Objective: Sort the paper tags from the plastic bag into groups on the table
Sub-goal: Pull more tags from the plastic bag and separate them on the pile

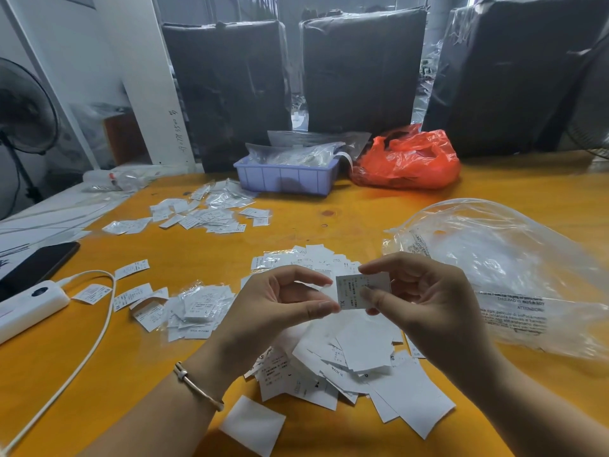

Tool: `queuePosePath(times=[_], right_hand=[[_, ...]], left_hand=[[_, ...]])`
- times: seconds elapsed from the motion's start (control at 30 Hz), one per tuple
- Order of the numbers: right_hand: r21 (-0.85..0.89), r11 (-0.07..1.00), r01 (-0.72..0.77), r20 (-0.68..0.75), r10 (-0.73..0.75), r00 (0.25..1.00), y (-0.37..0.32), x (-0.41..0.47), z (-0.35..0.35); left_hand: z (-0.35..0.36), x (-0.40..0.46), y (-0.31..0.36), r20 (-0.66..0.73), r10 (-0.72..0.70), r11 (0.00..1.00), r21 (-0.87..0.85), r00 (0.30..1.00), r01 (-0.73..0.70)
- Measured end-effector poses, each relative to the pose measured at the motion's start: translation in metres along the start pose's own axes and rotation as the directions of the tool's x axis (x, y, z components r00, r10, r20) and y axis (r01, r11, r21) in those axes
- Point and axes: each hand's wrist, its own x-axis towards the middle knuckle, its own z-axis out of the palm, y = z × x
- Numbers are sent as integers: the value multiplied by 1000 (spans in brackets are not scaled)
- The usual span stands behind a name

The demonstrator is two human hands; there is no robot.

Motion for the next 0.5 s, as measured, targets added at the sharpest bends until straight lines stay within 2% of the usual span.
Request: queuePosePath(times=[0.17,0.37,0.5], right_hand=[[-3,1000,1,24,-1,1000,-1,0,0],[93,996,0,-63,6,998,0,3,-4],[86,996,3,-35,0,999,1,3,-2]], left_hand=[[-1,1,0,-12,0,1000,15,1000,0],[0,1,-1,2,15,999,38,1000,-16],[0,1,-1,5,14,999,43,1000,-15]])
